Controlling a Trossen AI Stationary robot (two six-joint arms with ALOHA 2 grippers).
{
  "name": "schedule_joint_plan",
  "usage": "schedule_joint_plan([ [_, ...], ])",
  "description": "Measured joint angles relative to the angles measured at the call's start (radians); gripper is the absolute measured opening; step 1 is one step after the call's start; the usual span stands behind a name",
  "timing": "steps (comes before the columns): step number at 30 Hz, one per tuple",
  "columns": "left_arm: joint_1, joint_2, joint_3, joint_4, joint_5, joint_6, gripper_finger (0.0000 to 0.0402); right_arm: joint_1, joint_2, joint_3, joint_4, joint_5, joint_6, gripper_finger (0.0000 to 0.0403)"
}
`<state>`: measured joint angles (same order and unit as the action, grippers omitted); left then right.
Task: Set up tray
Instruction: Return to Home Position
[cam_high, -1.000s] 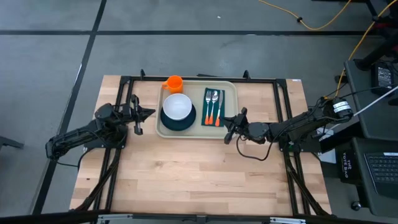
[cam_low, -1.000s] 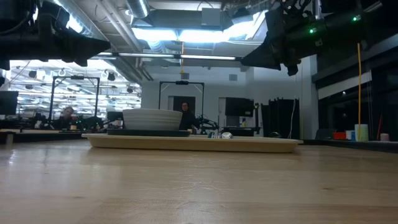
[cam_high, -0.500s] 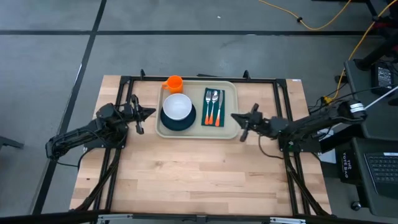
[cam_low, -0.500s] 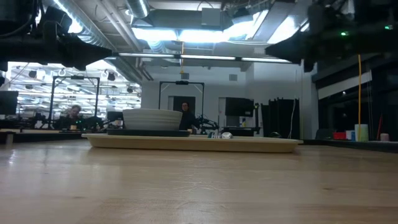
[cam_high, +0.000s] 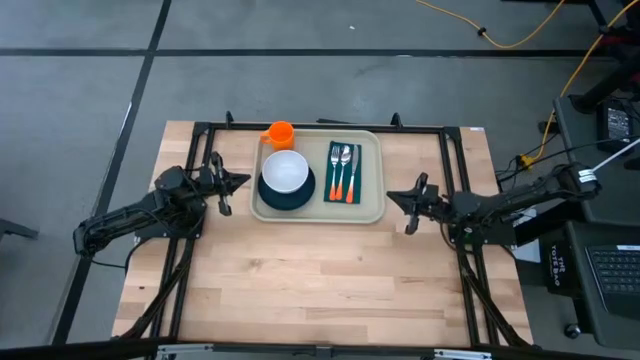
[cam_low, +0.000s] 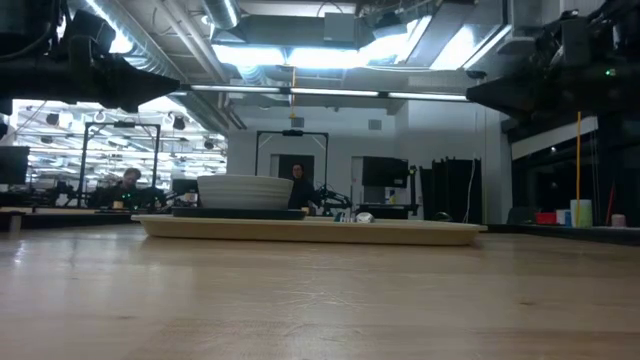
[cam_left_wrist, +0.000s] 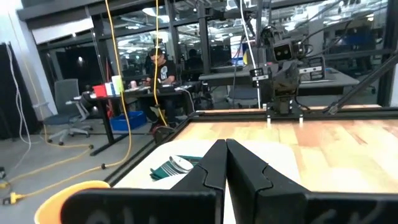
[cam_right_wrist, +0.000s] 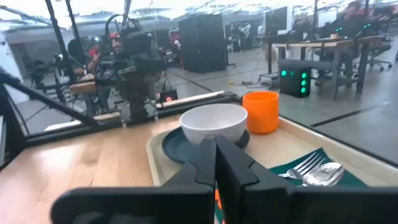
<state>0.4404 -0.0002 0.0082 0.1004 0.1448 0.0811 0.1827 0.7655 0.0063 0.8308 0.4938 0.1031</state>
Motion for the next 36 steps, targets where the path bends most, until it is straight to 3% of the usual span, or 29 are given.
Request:
schedule_joint_plan([
  [16,0.0,0.0,0.0,-0.002,-0.001,-0.016,0.0004,0.026,0.0,0.0,-0.006,0.0,-0.001,0.0025],
  [32,0.0,0.0,0.0,-0.002,-0.001,-0.016,0.0006,0.034,0.0,0.002,-0.01,-0.002,0.03,0.0018],
  [36,0.0,0.0,0.0,-0.002,-0.002,-0.016,0.0003,0.044,-0.047,0.002,-0.113,-0.106,0.049,0.0017],
])
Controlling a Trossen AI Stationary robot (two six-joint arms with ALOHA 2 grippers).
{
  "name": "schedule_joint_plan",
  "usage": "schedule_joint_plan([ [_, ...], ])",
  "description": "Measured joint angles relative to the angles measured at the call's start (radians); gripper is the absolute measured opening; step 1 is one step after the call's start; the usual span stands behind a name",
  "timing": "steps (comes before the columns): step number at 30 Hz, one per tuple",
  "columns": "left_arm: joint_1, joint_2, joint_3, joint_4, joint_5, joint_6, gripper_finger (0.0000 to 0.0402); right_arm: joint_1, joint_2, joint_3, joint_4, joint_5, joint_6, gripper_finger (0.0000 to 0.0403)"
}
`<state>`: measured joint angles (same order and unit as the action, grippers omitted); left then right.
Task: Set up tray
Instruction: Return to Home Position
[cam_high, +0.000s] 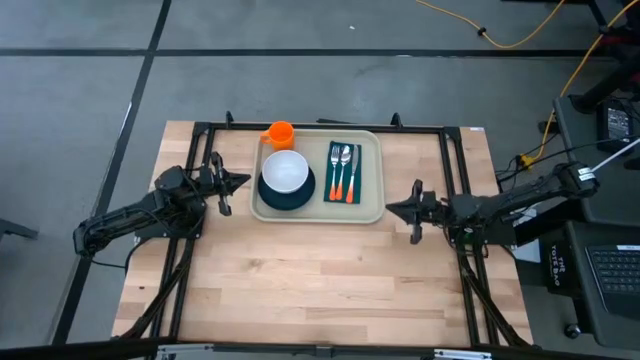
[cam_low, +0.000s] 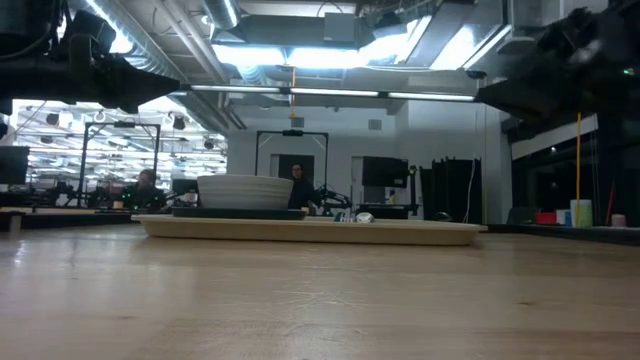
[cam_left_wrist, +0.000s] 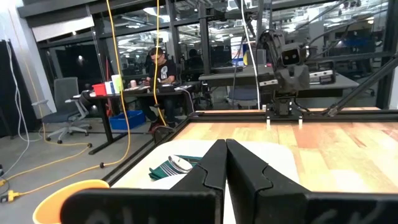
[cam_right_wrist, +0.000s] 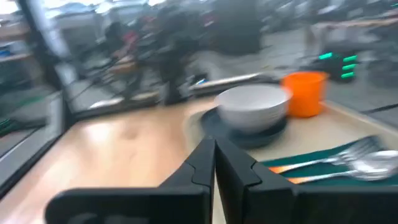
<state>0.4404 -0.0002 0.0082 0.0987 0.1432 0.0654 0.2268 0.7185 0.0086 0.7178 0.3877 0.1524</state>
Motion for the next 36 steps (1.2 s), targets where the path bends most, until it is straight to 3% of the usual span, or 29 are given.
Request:
schedule_joint_plan([
  [6,0.0,0.0,0.0,0.0,0.0,0.0,0.0003,-0.044,-0.239,0.0,-0.273,-0.207,0.089,0.0012],
  [11,0.0,0.0,0.0,0.0,0.0,0.0,0.0005,-0.072,-0.415,0.0,-0.439,-0.297,0.014,0.0019],
  [21,0.0,0.0,0.0,0.0,0.0,0.0,0.0005,-0.074,-0.588,-0.001,-0.684,-0.314,-0.067,0.0014],
  [29,0.0,0.0,0.0,0.001,-0.001,0.0,0.0002,-0.04,-0.717,-0.002,-0.695,-0.408,-0.159,0.0019],
  [36,0.0,0.0,0.0,0.002,0.0,0.0,0.0006,-0.034,-0.705,-0.002,-0.68,-0.409,-0.144,0.0018],
])
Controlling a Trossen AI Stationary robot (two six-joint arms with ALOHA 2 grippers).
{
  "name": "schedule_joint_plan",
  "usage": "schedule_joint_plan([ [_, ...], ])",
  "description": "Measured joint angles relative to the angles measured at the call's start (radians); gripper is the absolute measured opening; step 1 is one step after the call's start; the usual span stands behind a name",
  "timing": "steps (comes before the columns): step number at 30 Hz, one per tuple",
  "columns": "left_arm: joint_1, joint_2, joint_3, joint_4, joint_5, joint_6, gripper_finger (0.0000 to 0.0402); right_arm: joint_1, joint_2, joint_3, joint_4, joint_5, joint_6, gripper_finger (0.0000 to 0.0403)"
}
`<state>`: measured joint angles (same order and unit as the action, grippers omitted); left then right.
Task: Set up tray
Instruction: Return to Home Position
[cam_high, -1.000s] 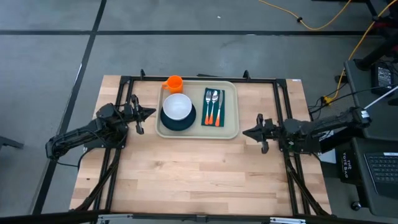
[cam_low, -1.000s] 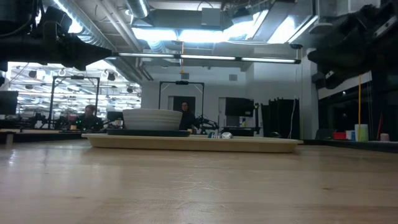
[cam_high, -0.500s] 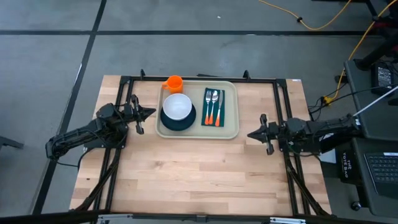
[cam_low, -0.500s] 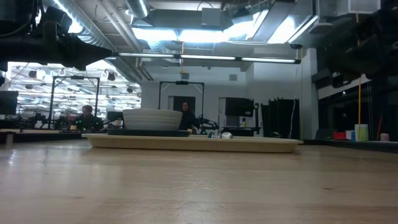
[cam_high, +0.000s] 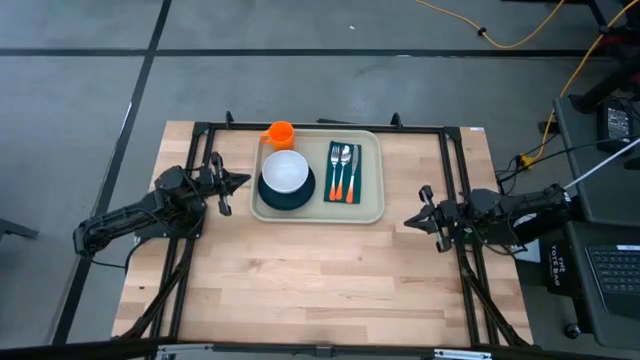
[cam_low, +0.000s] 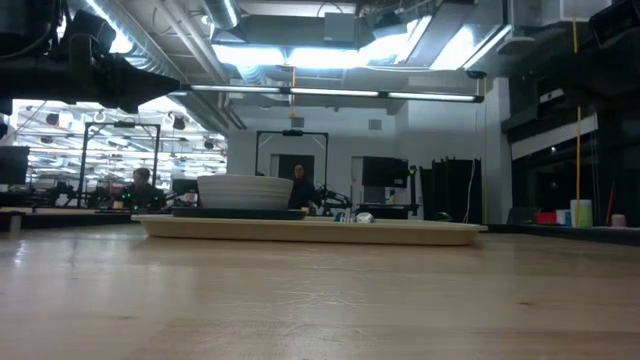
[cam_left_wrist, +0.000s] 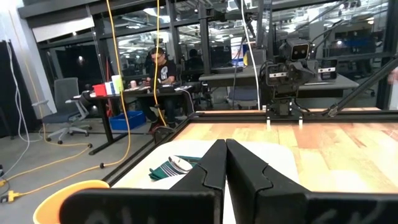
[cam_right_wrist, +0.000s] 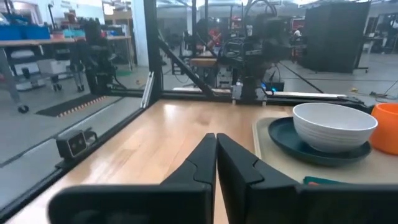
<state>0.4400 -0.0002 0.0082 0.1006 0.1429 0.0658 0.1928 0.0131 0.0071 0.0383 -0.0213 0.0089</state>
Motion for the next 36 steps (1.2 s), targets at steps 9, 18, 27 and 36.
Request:
schedule_joint_plan([
  [9,0.0,0.0,0.0,0.0,0.0,0.0,0.0003,0.0,0.0,0.0,-0.006,0.0,0.012,0.0016],
  [18,0.0,0.0,0.0,0.0,0.0,0.0,0.0007,0.0,0.0,0.0,-0.007,0.001,0.012,0.002],
  [27,0.0,0.0,0.0,0.0,0.0,0.0,0.0006,0.0,0.0,0.0,-0.008,0.001,0.013,0.0013],
  [36,0.0,0.0,0.0,0.0,0.0,0.0,0.0006,0.0,0.0,0.0,-0.008,0.001,0.013,0.0012],
])
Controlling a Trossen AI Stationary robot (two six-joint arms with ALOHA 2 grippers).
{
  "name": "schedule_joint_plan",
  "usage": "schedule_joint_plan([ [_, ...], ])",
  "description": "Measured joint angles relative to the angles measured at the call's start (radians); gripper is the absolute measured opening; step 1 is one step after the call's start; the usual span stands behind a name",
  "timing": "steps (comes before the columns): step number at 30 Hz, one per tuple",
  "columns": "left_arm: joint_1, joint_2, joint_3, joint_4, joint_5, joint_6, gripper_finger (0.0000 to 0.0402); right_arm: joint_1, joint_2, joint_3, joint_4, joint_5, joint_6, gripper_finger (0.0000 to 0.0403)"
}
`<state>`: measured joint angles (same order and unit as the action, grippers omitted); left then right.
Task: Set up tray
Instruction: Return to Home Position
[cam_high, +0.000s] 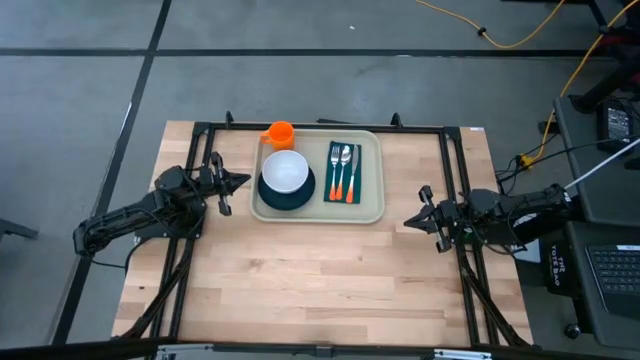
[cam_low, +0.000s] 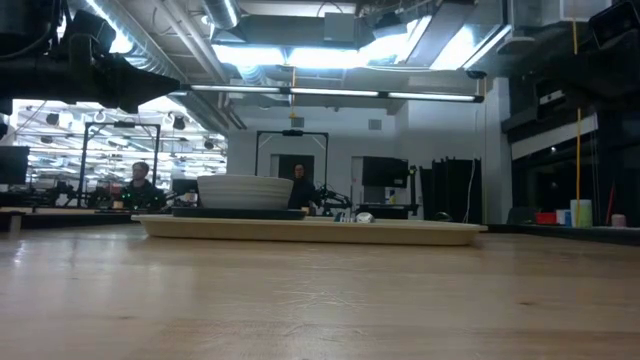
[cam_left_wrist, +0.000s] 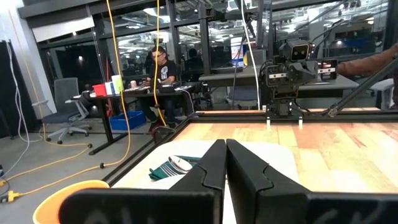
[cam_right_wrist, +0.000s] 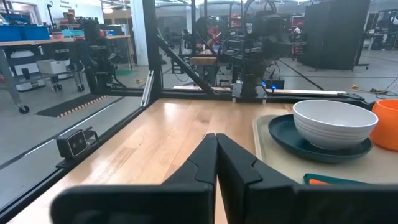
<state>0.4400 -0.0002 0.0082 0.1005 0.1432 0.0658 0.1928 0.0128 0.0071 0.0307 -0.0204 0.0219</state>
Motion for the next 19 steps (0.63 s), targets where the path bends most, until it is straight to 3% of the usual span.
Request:
schedule_joint_plan([
  [19,0.0,0.0,0.0,0.0,0.0,0.0,0.0007,0.0,0.0,0.0,0.0,0.0,-0.001,0.0012],
])
